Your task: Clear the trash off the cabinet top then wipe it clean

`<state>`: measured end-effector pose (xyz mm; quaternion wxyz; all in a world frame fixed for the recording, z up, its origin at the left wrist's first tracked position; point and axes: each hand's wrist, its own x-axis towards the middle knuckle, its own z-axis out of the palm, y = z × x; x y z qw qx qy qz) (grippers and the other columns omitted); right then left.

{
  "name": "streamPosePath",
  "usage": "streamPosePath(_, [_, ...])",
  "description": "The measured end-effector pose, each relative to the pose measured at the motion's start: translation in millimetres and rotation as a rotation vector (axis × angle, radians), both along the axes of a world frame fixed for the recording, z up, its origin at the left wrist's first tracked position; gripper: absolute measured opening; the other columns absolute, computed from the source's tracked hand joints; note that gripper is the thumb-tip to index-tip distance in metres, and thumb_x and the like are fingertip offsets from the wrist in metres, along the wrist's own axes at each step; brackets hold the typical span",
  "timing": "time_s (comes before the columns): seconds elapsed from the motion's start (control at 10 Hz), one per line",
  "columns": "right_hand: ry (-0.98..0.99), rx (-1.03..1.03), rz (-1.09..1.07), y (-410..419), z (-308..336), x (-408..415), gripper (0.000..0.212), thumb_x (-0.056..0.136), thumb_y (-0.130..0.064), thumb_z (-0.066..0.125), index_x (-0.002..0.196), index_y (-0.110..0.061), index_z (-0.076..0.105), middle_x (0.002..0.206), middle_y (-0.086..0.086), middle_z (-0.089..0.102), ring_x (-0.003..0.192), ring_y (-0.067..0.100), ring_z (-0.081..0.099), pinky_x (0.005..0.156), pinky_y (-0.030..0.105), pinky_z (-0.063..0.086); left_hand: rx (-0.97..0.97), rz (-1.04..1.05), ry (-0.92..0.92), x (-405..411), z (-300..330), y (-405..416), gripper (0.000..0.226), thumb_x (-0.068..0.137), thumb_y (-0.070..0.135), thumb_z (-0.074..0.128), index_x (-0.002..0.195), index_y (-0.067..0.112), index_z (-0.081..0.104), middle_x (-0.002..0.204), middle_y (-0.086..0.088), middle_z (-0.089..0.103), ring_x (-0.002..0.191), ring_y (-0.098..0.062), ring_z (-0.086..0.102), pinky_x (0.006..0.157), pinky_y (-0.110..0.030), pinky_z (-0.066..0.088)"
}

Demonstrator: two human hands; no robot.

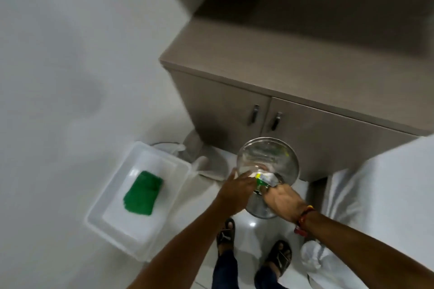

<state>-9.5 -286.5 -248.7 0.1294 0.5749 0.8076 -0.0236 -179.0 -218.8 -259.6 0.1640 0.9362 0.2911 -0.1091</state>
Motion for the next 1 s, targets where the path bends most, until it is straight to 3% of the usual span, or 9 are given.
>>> streamPosePath(0.1, [0.030,-0.046,-0.051,-7,-42,12,0.029,0.080,-0.010,0.055,0.104,-0.008,0.071,0.081,0.012,0.075,0.068,0.026,0.072,0.065,0.032,0.060,0.201,-0.170,0.184,31,-44,3,0.022,0.083,0.017,0.064,0.101,0.020,0.077,0.101,-0.003,0.079,0.108,-0.024,0.070,0.118,-0.058,0.033])
streamPosePath(0.2, [0.033,-0.026,-0.112,-15,-126,22,0.031,0.055,-0.004,0.065,0.084,-0.005,0.076,0.058,0.008,0.070,0.042,0.022,0.063,0.042,0.023,0.051,0.281,-0.247,0.255,55,-128,8,0.014,0.074,0.022,0.070,0.085,0.021,0.079,0.074,0.003,0.077,0.077,-0.019,0.072,0.116,-0.054,0.032])
streamPosePath(0.3, [-0.004,-0.050,-0.183,-34,-236,32,0.031,0.076,-0.010,0.068,0.106,-0.008,0.074,0.083,0.007,0.077,0.063,0.022,0.072,0.050,0.027,0.057,0.342,-0.323,0.137,74,-212,1,0.014,0.071,0.024,0.067,0.078,0.020,0.079,0.070,0.002,0.077,0.074,-0.019,0.072,0.110,-0.050,0.043])
streamPosePath(0.4, [0.040,-0.047,-0.225,-46,-319,46,0.010,0.074,-0.012,0.067,0.079,-0.011,0.076,0.060,0.002,0.069,0.046,0.017,0.063,0.040,0.022,0.049,0.321,-0.391,-0.028,91,-285,-5,0.012,0.072,0.024,0.070,0.076,0.019,0.080,0.073,0.001,0.077,0.081,-0.019,0.075,0.095,-0.037,0.054])
streamPosePath(0.5, [0.030,-0.059,-0.219,-55,-373,54,0.006,0.065,-0.013,0.077,0.066,-0.014,0.072,0.051,-0.001,0.062,0.039,0.018,0.058,0.037,0.021,0.045,0.302,-0.410,-0.084,96,-347,-17,0.019,0.079,0.015,0.060,0.075,0.013,0.079,0.070,0.001,0.075,0.077,-0.021,0.074,0.086,-0.036,0.060])
streamPosePath(0.7, [0.058,-0.065,-0.220,-63,-439,63,0.007,0.067,-0.011,0.074,0.061,-0.014,0.071,0.052,-0.001,0.064,0.043,0.017,0.061,0.045,0.022,0.050,0.225,-0.392,-0.011,100,-423,-30,0.007,0.083,0.020,0.073,0.087,0.019,0.079,0.081,0.002,0.076,0.089,-0.019,0.073,0.096,-0.037,0.056])
streamPosePath(0.8, [0.075,-0.071,-0.285,-66,-446,61,0.010,0.069,-0.007,0.065,0.062,-0.012,0.071,0.053,0.002,0.065,0.046,0.022,0.063,0.054,0.026,0.054,0.153,-0.358,0.177,106,-434,-29,0.030,0.098,0.021,0.047,0.115,0.018,0.072,0.117,0.000,0.072,0.126,-0.022,0.057,0.120,-0.041,0.031])
streamPosePath(0.9, [0.087,-0.134,-0.380,-76,-435,61,0.018,0.073,-0.009,0.073,0.090,-0.004,0.078,0.079,0.012,0.077,0.074,0.030,0.074,0.080,0.039,0.061,0.131,-0.351,0.196,109,-416,-20,0.028,0.092,0.020,0.056,0.114,0.015,0.073,0.116,-0.004,0.073,0.122,-0.024,0.061,0.116,-0.039,0.039])
streamPosePath(1.0, [0.120,-0.221,-0.419,-68,-394,74,0.044,0.086,-0.016,0.059,0.126,-0.002,0.065,0.117,0.017,0.072,0.115,0.036,0.065,0.105,0.048,0.047,0.132,-0.337,0.169,109,-373,-7,0.033,0.093,0.027,0.048,0.117,0.016,0.069,0.120,-0.006,0.069,0.122,-0.027,0.059,0.109,-0.040,0.043])
